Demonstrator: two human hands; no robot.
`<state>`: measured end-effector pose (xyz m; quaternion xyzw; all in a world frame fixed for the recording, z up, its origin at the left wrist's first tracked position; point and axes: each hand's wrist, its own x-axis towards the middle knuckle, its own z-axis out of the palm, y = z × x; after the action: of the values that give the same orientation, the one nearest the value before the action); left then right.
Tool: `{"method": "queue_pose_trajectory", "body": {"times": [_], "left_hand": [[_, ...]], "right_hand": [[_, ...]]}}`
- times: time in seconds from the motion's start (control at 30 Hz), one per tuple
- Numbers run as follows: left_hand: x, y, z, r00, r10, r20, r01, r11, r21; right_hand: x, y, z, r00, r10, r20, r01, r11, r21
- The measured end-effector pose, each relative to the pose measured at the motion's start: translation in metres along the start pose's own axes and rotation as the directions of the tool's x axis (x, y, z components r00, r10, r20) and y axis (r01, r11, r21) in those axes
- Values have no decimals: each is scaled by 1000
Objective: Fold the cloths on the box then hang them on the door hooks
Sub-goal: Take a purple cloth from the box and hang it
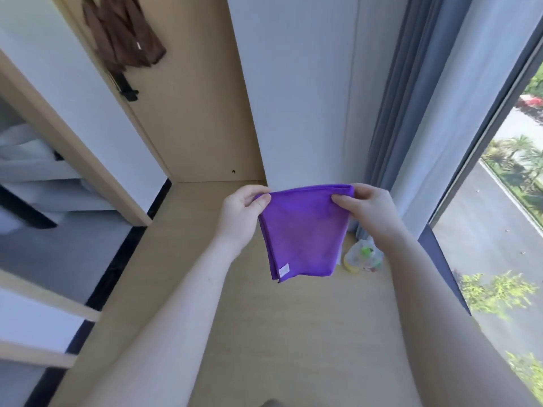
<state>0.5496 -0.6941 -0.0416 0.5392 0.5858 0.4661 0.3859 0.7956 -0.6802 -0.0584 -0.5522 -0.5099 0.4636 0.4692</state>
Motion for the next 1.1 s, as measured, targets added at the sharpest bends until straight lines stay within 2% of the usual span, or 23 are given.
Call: {"method": "queue_pose_trajectory", "body": {"times": [0.33,0.57,0.73,1.1], "left_hand": [[77,-32,-71,984,-31,-173,28,999,-18],[159,-48,-145,986,-36,-164,33,999,-23],[214,-54,-191,990,-18,-142,13,999,-32],[302,-79,-262,983,-9,-182,0,999,-52]], "right_hand": [[90,-8,104,996,13,84,-16,999,42],[163,-33,184,989,32,146,-36,999,28],[210,-46,234,988,-14,154,10,1000,25],[287,-62,322,986,-27,164,23,999,23]]}}
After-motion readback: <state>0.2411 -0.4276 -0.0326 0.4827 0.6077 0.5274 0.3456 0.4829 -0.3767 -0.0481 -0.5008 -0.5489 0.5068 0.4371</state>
